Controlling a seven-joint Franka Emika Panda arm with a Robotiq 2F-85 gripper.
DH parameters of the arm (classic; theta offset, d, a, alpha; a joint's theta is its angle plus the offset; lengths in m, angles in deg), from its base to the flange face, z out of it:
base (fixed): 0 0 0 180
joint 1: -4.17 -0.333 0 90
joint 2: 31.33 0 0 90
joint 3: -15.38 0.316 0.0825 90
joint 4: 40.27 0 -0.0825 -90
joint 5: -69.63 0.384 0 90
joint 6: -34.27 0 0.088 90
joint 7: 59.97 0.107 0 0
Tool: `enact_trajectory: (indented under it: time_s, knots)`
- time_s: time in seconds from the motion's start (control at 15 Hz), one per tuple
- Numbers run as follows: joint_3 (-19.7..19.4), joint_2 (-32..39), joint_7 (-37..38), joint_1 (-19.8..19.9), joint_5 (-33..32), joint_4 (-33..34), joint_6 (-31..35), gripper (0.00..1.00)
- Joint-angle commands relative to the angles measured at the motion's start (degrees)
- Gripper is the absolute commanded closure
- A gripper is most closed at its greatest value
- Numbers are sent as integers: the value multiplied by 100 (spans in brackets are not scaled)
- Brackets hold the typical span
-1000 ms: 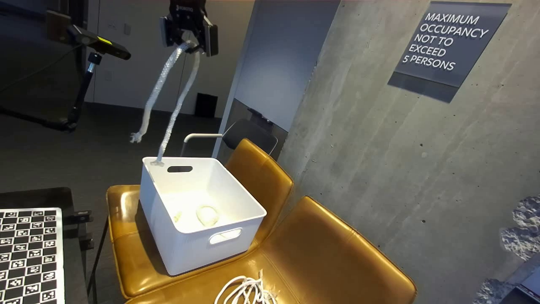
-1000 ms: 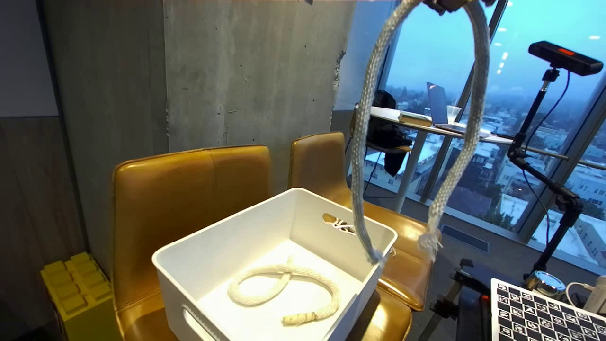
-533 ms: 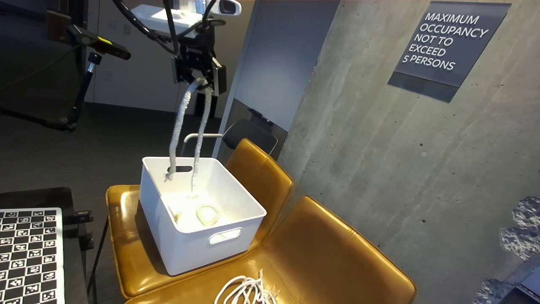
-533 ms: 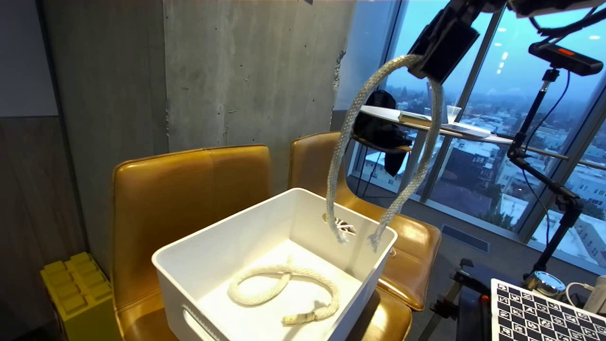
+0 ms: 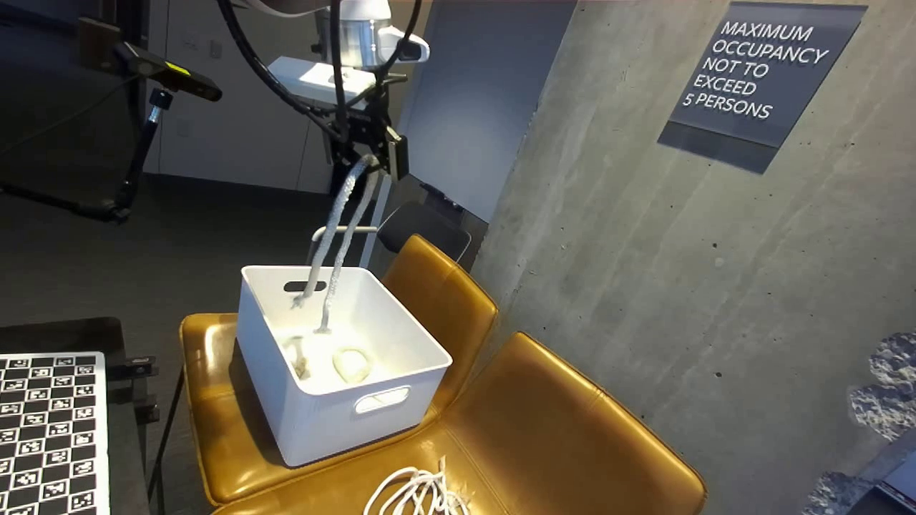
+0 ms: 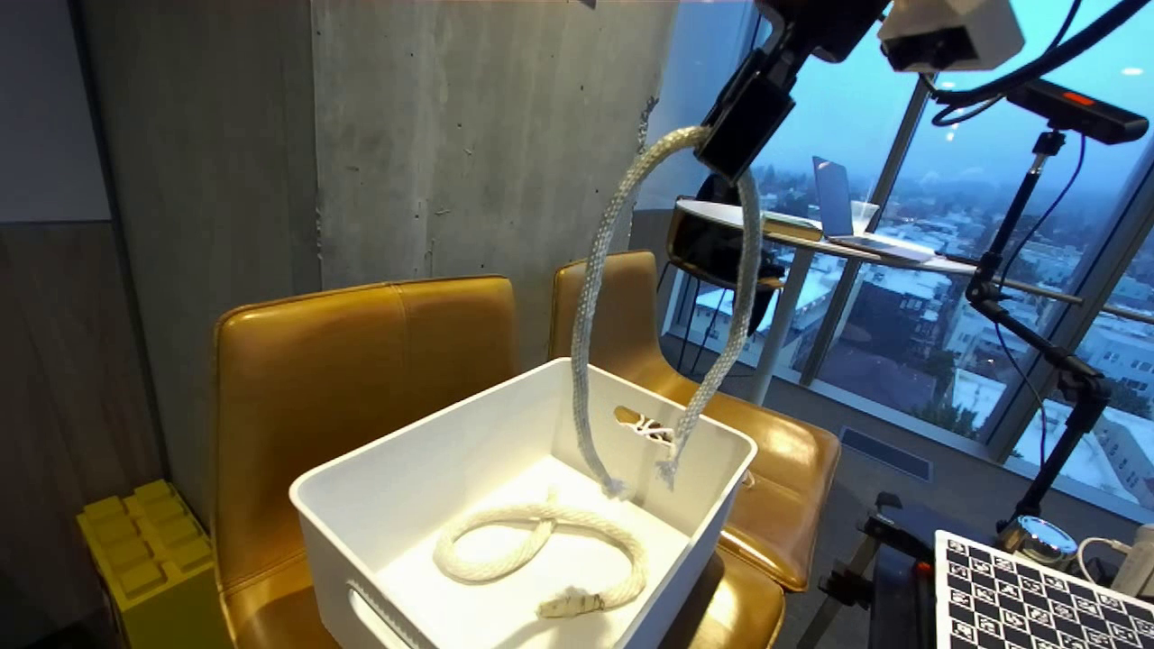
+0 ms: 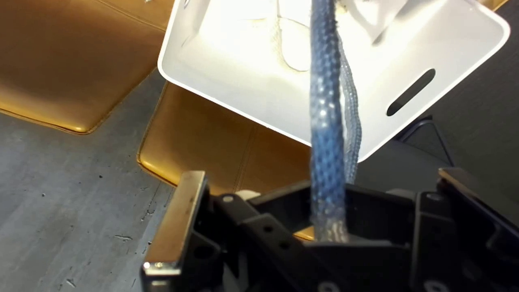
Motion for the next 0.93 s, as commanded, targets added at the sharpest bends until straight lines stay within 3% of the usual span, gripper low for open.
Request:
enact_trajectory:
  time_s: [0.0,0.67,0.87]
  knots:
    - [74,282,155,98,-192,123,173,74]
    - [-296,623,-130,690,-405,-160,339,1]
    - [-465,715,-320,918,-392,-210,447,0]
